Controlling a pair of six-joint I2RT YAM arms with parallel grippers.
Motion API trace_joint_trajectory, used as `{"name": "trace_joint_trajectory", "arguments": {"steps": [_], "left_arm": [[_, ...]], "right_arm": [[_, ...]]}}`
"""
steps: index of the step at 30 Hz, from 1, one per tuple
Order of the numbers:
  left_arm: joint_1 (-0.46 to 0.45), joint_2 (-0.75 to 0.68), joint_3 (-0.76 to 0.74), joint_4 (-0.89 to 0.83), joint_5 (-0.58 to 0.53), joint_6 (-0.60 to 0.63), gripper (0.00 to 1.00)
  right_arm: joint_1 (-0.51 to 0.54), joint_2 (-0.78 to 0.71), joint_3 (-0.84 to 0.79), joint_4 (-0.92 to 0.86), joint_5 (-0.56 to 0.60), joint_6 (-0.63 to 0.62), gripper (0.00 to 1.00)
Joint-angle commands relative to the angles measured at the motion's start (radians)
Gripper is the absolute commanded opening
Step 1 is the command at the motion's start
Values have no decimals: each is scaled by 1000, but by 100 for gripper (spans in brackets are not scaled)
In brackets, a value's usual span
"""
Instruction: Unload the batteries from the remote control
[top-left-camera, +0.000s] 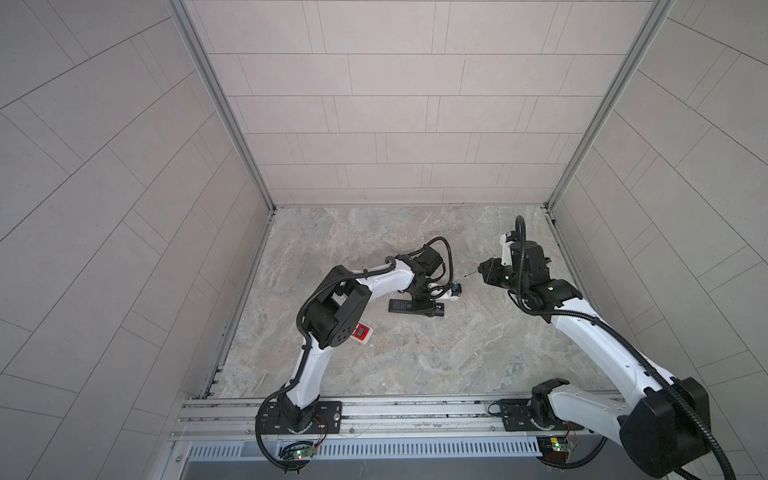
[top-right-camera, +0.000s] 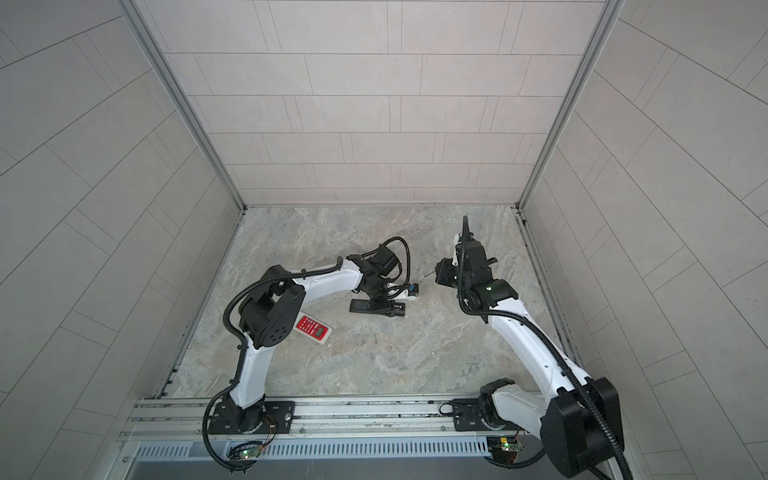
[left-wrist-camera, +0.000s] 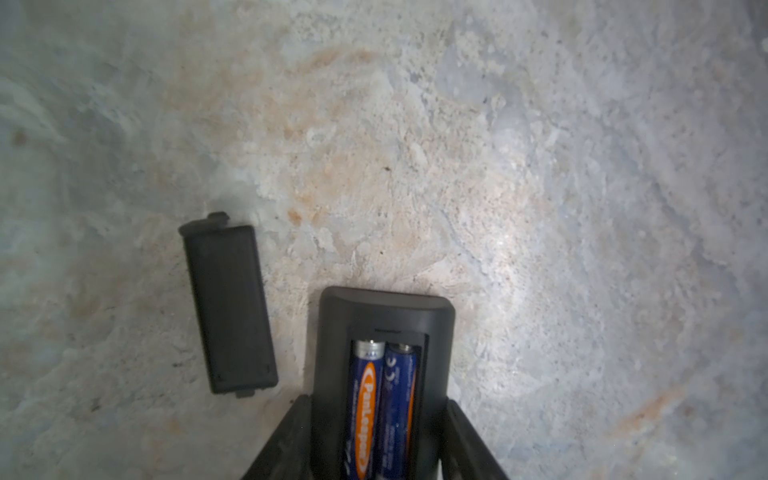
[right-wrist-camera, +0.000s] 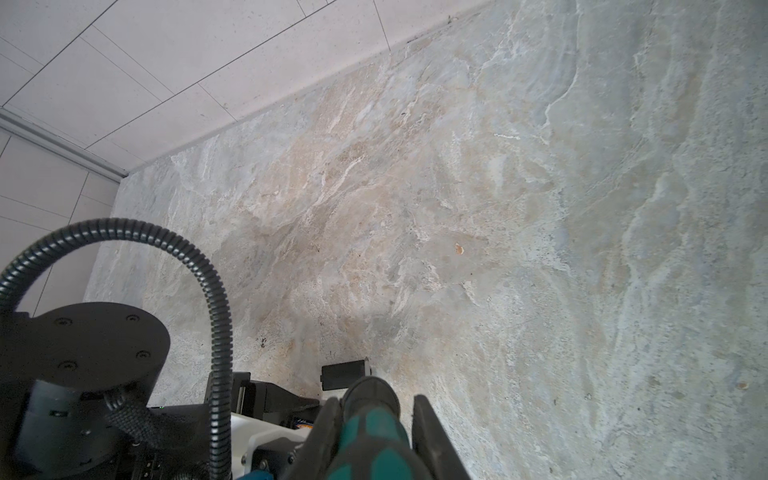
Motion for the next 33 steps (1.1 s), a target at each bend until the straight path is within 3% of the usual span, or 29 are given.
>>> {"name": "trace_joint_trajectory", "arguments": {"steps": [1, 5, 8, 12, 16, 23, 33], "left_arm": [[-15, 16, 21, 31, -66, -146, 42], [-23, -20, -38, 126, -86, -240, 51], [-23, -50, -94, 175, -82, -249, 61], [-17, -84, -146, 213, -74, -246, 65], [-5, -111, -180, 252, -61, -231, 66], [57, -163, -261, 316, 112, -183, 67], [59, -127, -229, 254, 117, -128, 64]], "right_arm": [[-9, -36, -22, 2, -3, 4, 14], [-16, -51, -40, -8, 1, 14, 14], [-20, -69, -61, -9, 0, 23, 15], [-20, -91, -104, -8, -18, 41, 15], [-17, -132, -191, 92, -71, 103, 14], [90, -155, -293, 206, -30, 145, 11], [190, -110, -315, 284, 50, 186, 10]]}}
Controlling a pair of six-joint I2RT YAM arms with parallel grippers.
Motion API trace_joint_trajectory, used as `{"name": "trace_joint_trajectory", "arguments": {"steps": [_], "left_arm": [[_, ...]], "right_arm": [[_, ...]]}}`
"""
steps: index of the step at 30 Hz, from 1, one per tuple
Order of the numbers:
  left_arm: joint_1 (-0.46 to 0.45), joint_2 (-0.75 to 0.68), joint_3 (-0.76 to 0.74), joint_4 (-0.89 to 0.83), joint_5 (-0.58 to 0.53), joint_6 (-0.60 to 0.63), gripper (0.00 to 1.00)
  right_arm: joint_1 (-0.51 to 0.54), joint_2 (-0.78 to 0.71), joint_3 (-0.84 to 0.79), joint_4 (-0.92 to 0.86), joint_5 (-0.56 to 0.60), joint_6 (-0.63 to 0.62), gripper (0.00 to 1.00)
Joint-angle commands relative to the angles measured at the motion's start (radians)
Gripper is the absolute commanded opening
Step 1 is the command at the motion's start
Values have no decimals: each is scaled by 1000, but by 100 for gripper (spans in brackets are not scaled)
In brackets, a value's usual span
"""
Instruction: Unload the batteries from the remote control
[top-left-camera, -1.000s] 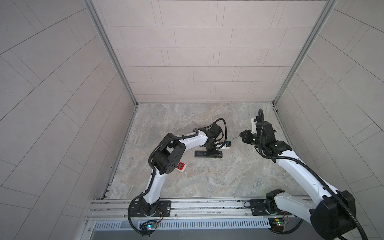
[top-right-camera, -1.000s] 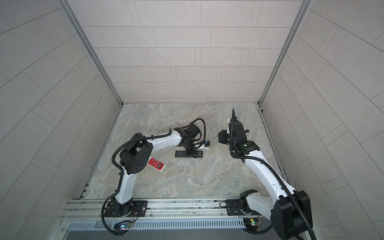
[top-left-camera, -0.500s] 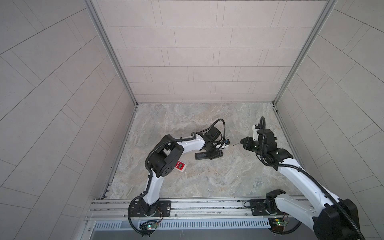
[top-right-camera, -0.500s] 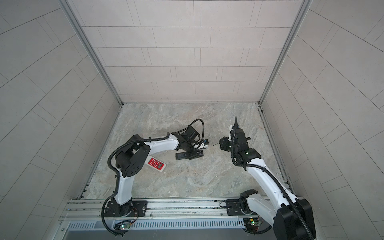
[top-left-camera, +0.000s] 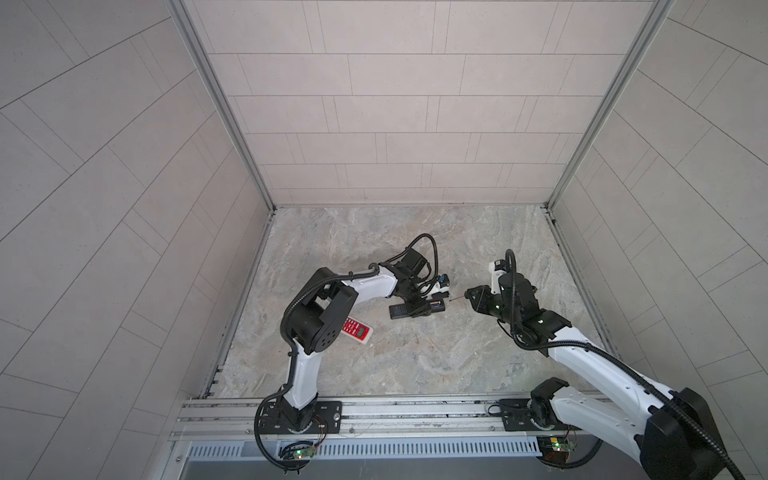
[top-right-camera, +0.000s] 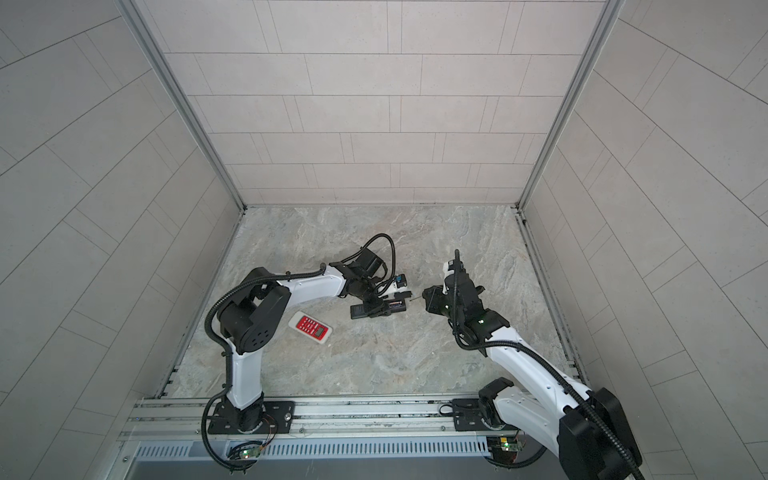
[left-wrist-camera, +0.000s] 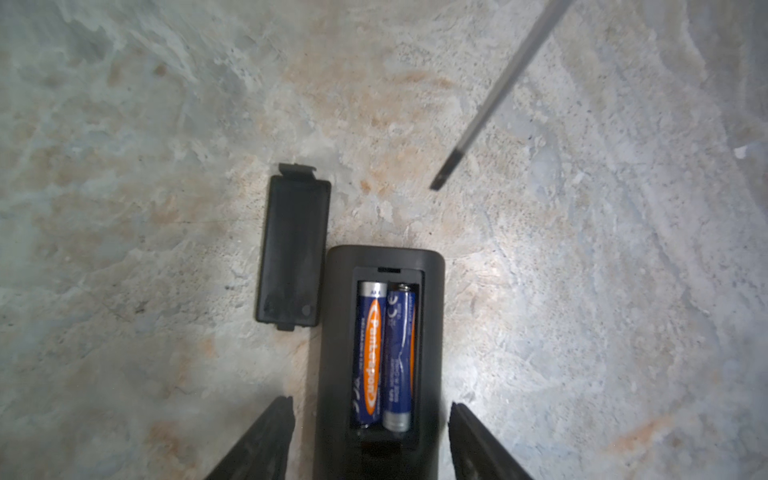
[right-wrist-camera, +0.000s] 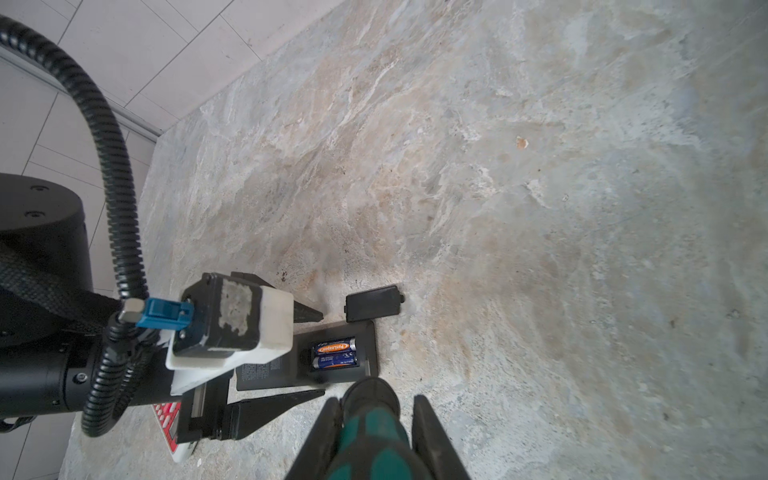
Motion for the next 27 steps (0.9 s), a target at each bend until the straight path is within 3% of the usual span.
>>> {"name": "trace_joint_trajectory", "arguments": {"steps": [1, 9, 27], "left_arm": [[-7, -4, 16, -21, 23, 34, 64], [-19, -6, -9, 22, 32, 10, 65], [-29, 0, -29, 39, 26, 11, 53]], "right_arm": [[23, 17, -9, 66, 42, 34, 10], [69, 90, 2, 89, 49, 36, 9], [87, 164, 43, 50, 39, 9, 8]]}}
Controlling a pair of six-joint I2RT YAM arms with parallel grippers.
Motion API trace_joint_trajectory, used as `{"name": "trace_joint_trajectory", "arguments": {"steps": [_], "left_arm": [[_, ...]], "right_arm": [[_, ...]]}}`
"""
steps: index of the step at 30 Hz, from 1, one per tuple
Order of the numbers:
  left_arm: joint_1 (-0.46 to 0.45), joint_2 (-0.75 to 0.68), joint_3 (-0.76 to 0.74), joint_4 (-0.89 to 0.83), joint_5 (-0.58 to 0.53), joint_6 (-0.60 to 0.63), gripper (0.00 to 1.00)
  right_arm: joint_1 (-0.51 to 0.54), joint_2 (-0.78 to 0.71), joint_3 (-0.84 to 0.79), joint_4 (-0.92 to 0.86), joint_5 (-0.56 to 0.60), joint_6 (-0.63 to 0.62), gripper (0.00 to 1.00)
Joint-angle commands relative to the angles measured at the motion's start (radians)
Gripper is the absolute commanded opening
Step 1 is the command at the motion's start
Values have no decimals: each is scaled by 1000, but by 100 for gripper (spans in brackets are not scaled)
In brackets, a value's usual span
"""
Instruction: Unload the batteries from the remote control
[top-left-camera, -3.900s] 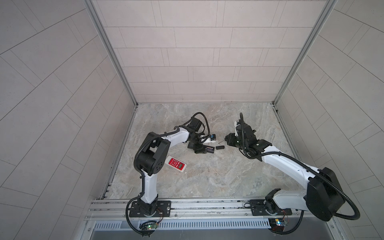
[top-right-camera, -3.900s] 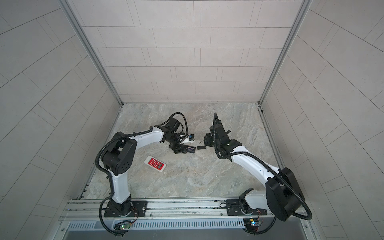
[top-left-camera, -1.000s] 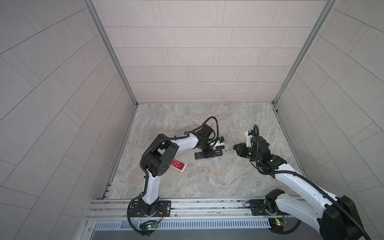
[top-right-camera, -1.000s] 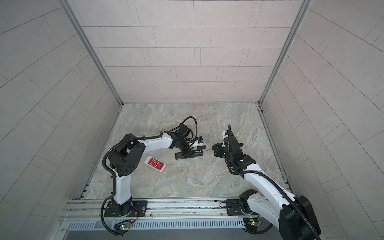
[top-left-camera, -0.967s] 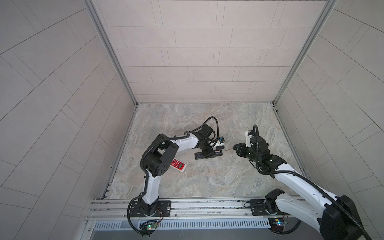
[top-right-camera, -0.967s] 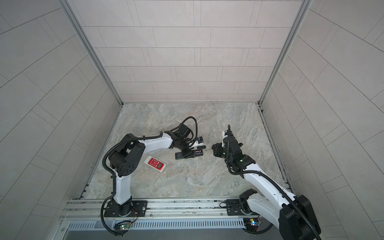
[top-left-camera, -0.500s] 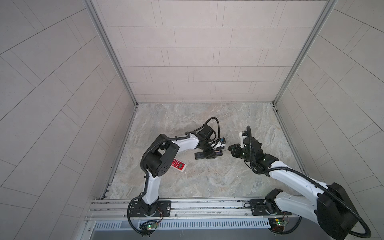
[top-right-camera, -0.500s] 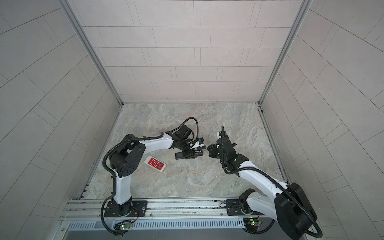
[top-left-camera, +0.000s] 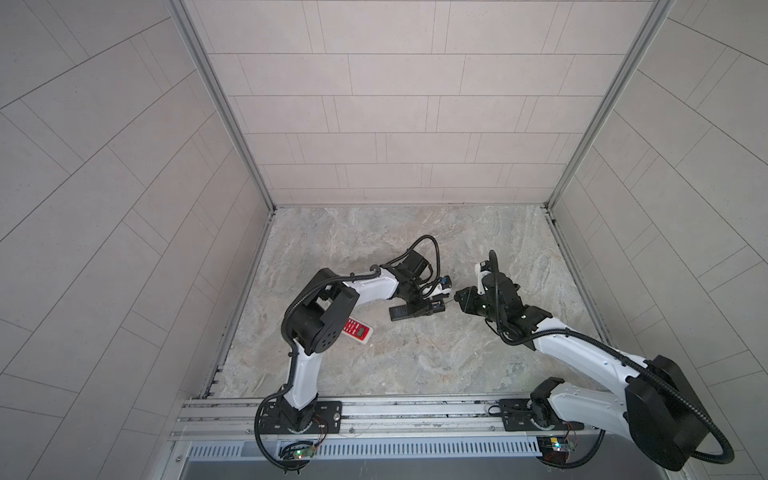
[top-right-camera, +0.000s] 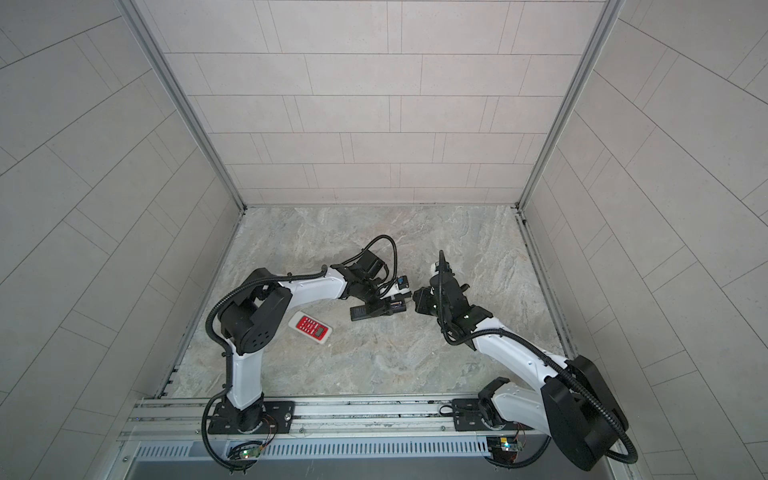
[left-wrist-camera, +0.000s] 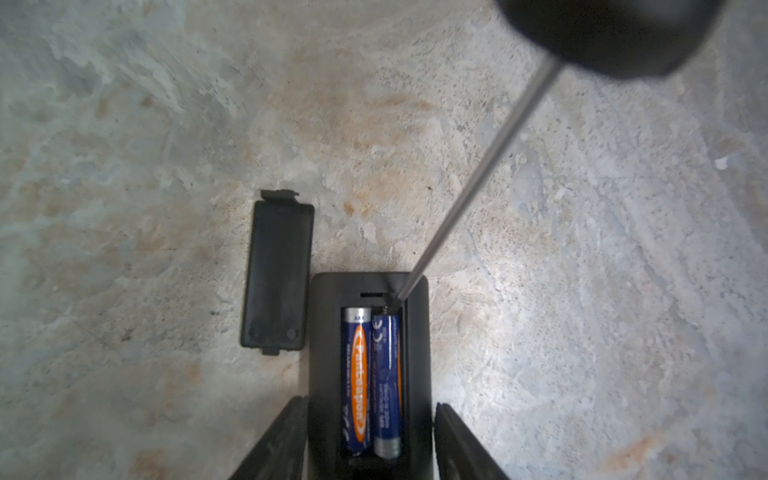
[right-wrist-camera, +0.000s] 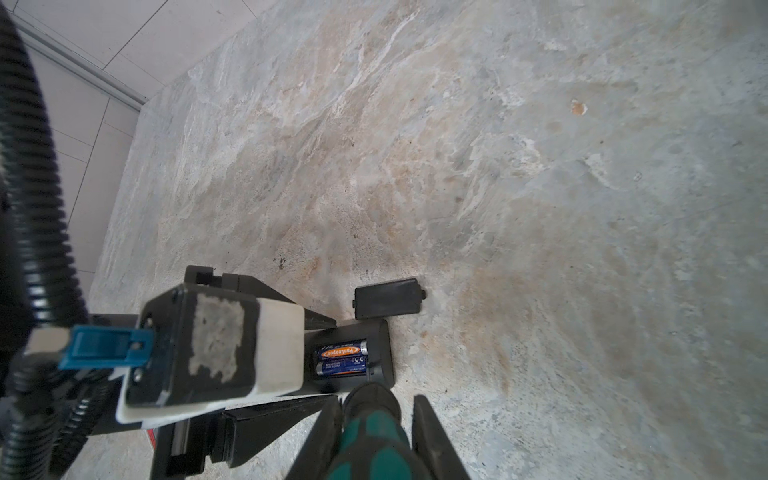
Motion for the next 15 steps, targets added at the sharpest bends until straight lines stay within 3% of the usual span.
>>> {"name": "trace_joint_trajectory", "arguments": {"steps": [1, 15], "left_arm": [[-12, 0, -15, -5, 13, 11, 53], [-17, 5, -15, -5, 31, 9, 49]], "right_arm": [[14, 13, 28, -41, 15, -17, 7], [43, -65, -5, 88, 34, -67, 7]]}}
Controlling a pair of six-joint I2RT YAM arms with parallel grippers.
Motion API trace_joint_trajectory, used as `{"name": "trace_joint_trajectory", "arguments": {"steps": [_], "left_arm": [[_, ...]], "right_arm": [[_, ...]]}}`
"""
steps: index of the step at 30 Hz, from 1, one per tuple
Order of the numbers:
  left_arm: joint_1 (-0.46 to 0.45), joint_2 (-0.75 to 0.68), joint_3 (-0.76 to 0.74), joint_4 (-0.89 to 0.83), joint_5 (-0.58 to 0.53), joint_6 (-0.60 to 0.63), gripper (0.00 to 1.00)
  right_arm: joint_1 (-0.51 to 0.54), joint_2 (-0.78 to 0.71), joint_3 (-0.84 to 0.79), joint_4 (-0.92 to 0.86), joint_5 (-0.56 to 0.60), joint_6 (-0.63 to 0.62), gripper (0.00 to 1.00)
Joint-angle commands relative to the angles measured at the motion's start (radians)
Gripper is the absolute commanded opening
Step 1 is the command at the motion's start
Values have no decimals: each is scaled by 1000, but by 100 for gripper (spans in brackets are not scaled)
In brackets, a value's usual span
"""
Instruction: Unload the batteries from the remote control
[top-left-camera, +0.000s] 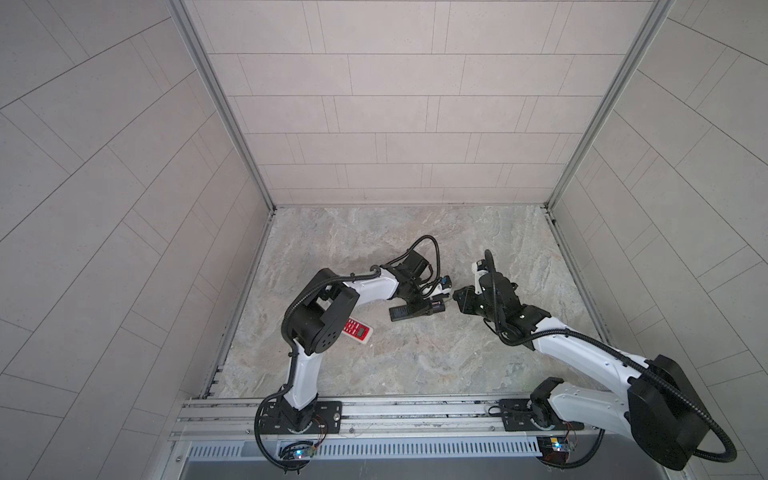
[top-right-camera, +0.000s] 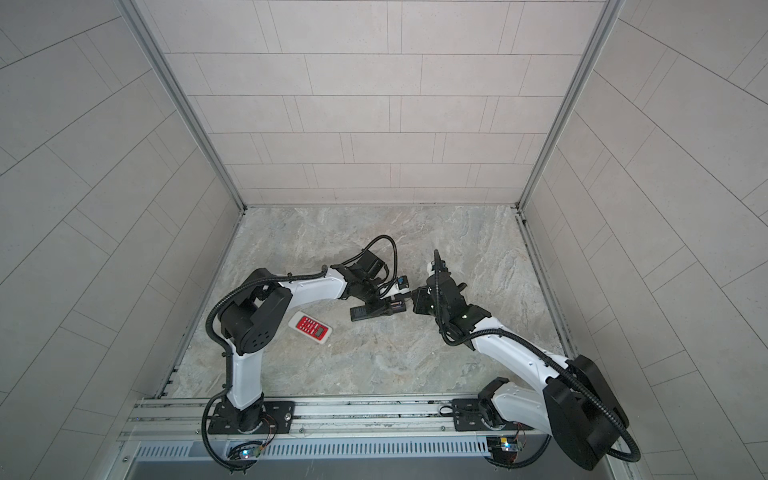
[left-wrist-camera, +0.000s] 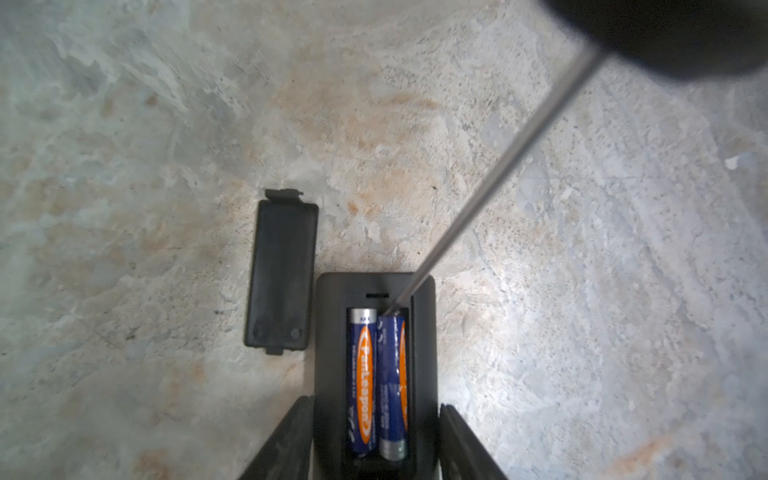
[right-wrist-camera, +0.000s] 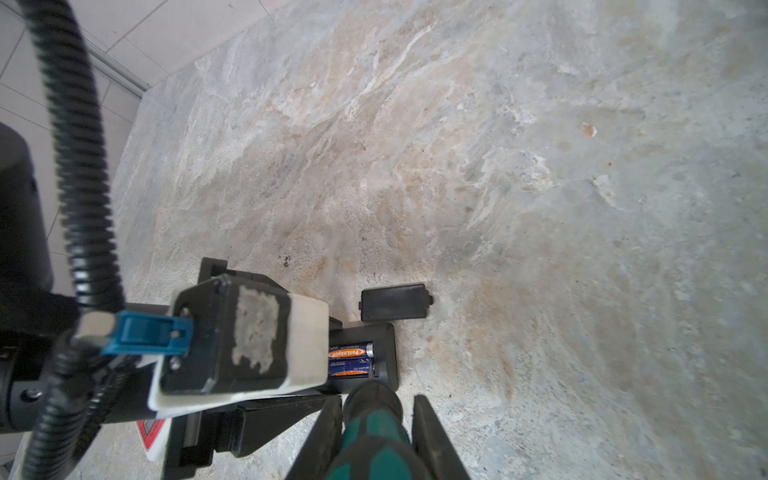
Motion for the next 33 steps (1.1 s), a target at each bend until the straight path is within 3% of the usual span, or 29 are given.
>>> {"name": "trace_joint_trajectory", "arguments": {"steps": [1, 16, 33], "left_arm": [[-14, 4, -13, -16, 47, 16, 49], [-7, 20, 58, -178, 59, 211, 50], [-3, 34, 83, -187, 70, 193, 52]], "right_arm": [[9, -60, -23, 99, 2, -22, 7], [24, -11, -26, 110, -56, -137, 6], [65, 16, -57, 198, -34, -181, 3]]}}
